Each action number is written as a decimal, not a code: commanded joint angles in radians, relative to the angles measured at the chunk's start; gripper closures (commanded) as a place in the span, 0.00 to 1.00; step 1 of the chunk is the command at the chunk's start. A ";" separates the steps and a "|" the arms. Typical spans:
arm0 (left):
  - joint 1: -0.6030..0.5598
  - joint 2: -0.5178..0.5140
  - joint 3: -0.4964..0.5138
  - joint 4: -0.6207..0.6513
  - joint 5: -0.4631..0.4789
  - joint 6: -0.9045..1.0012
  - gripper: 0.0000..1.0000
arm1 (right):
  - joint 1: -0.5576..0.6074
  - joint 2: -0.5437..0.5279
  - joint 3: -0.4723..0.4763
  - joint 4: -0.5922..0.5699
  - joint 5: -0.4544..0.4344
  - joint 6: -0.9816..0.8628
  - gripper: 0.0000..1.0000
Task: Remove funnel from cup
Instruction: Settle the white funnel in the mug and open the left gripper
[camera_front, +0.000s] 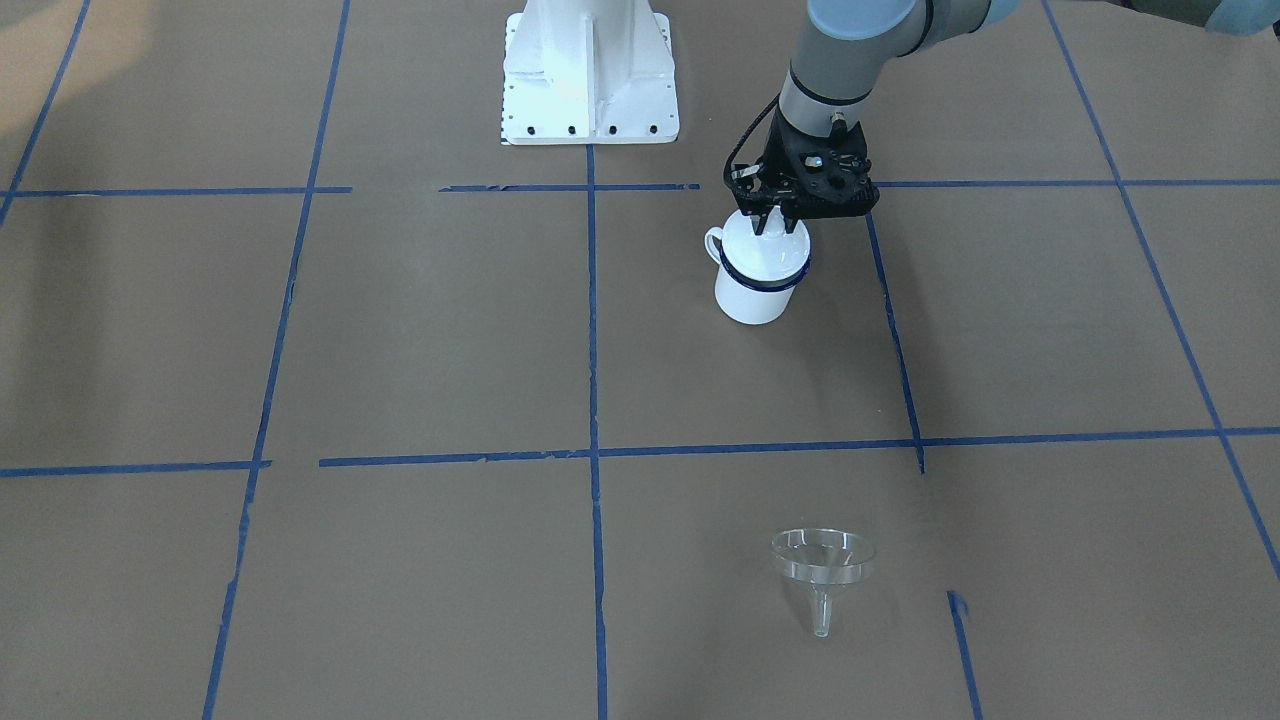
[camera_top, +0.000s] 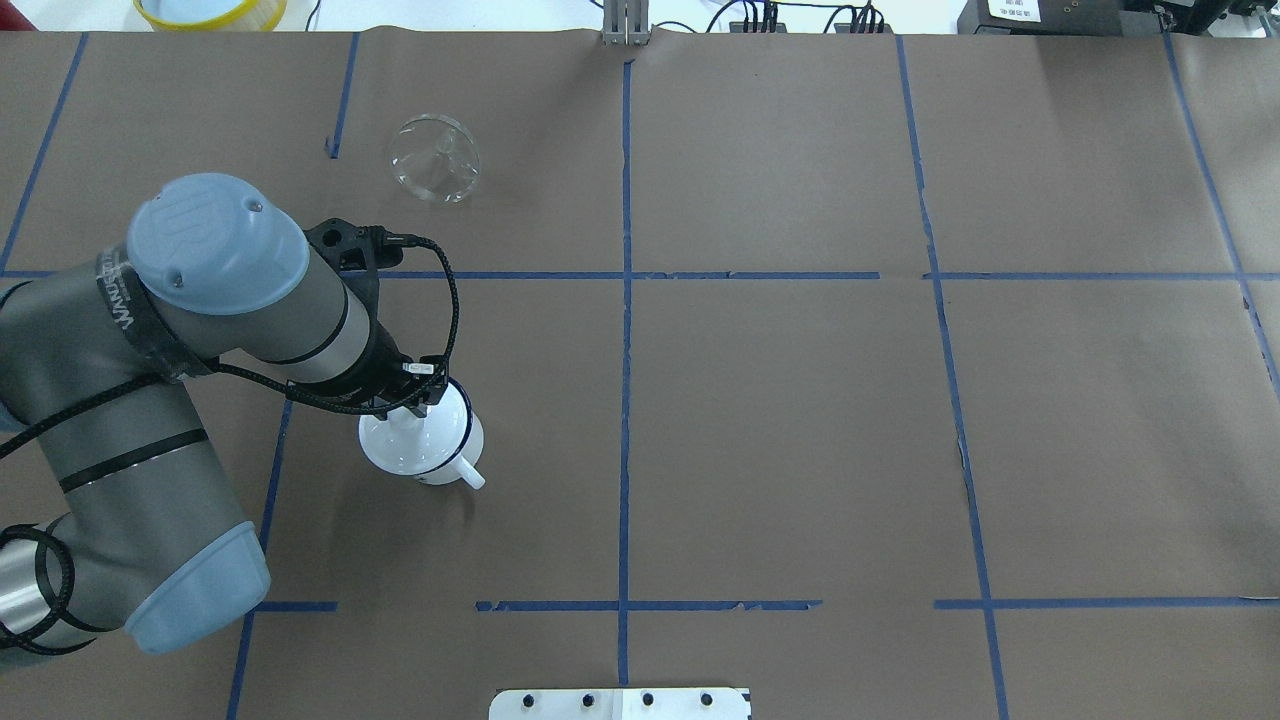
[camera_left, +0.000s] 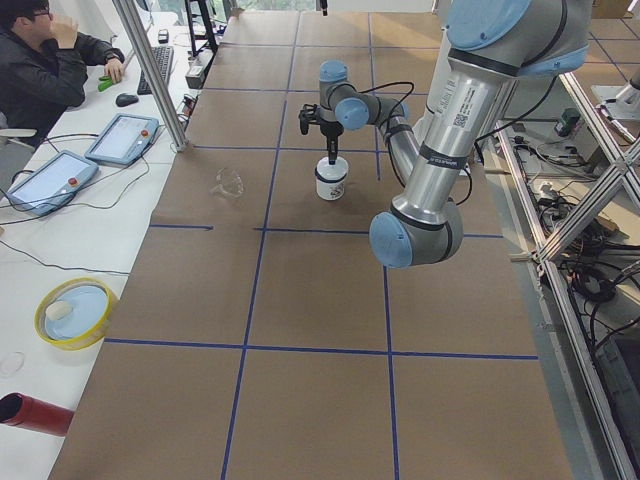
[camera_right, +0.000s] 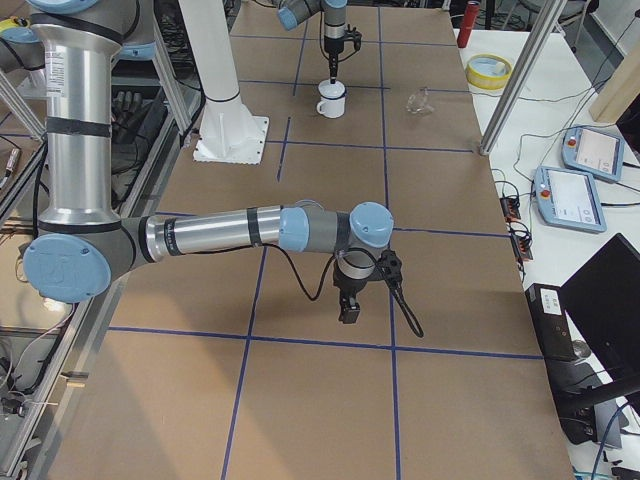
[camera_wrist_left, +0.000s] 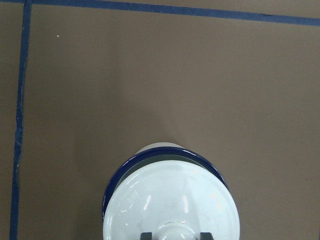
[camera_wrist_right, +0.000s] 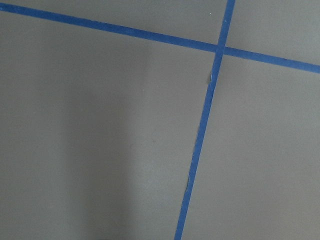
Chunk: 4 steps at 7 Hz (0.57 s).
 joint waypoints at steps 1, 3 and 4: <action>0.000 0.002 0.004 -0.001 0.002 0.003 1.00 | 0.000 0.000 0.000 0.000 0.000 0.000 0.00; 0.000 0.000 0.007 -0.001 0.002 0.006 1.00 | 0.000 0.000 0.001 -0.001 0.000 0.000 0.00; 0.000 0.002 0.006 -0.001 0.002 0.007 1.00 | 0.000 0.000 0.001 0.000 0.000 0.000 0.00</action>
